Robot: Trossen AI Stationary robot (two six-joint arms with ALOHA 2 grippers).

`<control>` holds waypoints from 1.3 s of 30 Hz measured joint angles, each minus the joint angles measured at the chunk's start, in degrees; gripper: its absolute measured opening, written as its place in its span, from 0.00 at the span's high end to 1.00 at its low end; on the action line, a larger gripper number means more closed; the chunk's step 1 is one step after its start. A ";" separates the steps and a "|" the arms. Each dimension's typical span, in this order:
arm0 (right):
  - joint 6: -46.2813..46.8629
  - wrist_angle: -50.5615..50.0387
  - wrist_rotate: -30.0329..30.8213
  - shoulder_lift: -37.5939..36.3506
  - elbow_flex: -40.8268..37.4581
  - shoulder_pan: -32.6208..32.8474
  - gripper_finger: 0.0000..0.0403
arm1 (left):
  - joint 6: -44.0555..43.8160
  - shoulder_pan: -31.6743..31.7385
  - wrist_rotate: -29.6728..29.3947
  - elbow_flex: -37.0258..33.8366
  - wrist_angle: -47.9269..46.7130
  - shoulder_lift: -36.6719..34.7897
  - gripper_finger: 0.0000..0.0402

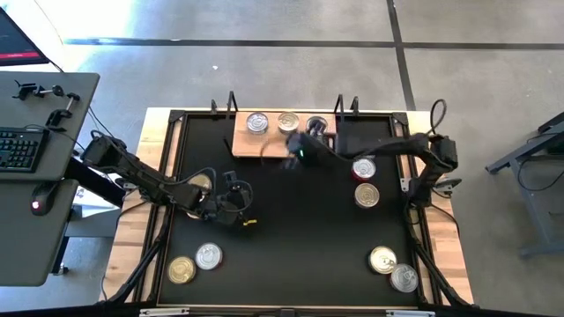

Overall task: Stack canned seafood by type on shelf
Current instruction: Adjust the shelf on the table

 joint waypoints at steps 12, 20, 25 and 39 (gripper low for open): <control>30.90 -8.96 -3.15 -18.30 -25.28 10.84 1.00 | -14.01 -6.22 -10.60 0.02 -16.17 0.00 1.00; 53.60 -14.09 5.75 -30.66 -35.44 9.03 1.00 | -22.44 -5.96 -12.71 0.02 -27.25 -0.17 1.00; 52.87 -2.59 11.26 -31.07 -41.96 4.82 1.00 | -26.59 -3.80 -14.25 -1.65 -29.66 -0.22 1.00; 33.72 27.79 6.12 -30.77 -48.40 -3.52 1.00 | -18.16 2.94 -9.79 -17.60 1.86 -0.22 1.00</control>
